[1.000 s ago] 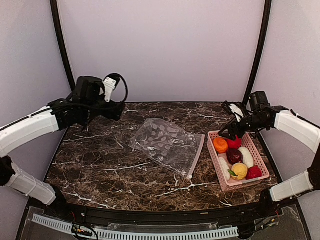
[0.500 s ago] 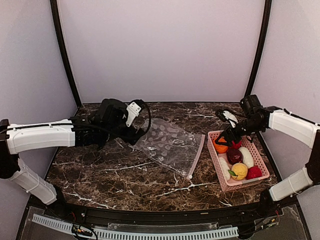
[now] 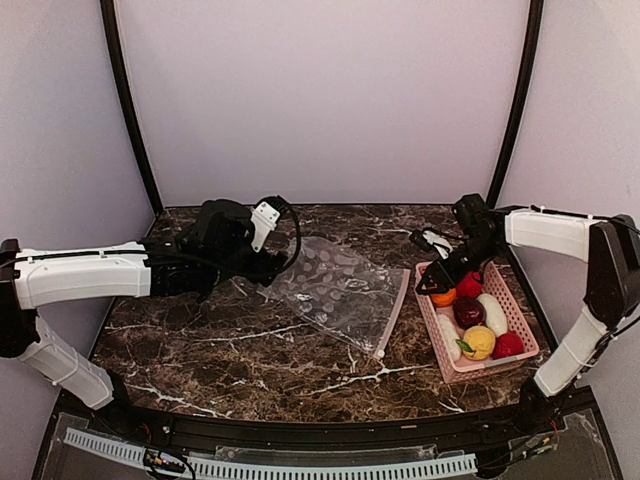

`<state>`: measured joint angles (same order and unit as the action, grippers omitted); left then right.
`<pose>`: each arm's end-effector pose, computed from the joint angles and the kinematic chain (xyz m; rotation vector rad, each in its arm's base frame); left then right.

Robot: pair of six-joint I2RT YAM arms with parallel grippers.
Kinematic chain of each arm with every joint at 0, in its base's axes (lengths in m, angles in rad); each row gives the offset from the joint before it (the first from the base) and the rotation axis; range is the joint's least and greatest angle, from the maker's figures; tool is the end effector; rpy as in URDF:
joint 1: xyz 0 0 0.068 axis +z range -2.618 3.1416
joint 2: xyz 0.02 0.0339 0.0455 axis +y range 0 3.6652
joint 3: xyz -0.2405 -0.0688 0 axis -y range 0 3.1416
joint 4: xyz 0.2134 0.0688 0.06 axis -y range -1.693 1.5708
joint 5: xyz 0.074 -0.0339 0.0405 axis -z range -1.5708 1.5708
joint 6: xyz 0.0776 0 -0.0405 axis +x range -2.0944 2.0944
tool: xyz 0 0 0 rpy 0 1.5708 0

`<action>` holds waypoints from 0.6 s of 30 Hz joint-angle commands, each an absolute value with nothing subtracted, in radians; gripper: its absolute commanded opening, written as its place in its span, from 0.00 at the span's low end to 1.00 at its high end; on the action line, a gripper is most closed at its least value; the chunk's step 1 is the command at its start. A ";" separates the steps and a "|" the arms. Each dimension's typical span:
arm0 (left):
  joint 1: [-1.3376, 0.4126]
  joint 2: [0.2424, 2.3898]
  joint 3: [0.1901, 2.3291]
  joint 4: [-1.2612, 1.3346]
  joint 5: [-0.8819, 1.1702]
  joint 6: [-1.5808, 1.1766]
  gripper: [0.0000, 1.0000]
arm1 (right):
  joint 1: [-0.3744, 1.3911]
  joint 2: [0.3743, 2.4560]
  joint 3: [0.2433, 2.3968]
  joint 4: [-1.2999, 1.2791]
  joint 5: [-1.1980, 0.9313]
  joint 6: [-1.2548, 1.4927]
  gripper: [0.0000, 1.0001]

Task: Place the food in the zip-top bag and seal the zipper
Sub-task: Adjust the bin at the center of the board.

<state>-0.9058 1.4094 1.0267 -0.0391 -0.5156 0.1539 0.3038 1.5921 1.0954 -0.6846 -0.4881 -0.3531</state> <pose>0.2342 -0.2367 0.2689 0.6831 1.8104 0.0145 0.2710 0.1231 0.1731 -0.9856 2.4854 0.6518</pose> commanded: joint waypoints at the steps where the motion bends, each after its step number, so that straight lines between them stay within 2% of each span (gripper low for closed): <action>1: -0.905 1.361 1.012 -0.038 -0.445 0.150 0.89 | 0.329 1.637 1.136 -0.706 -0.484 -0.326 0.43; 11: -0.905 1.346 1.011 -0.034 -0.417 0.158 0.87 | 0.367 1.770 1.270 -0.735 -0.541 -0.282 0.25; 15: -0.906 1.345 1.010 -0.034 -0.418 0.161 0.87 | 0.371 1.841 1.353 -0.732 -0.524 -0.233 0.17; 18: -0.907 1.343 1.011 -0.035 -0.418 0.165 0.87 | 0.370 1.896 1.425 -0.714 -0.503 -0.195 0.14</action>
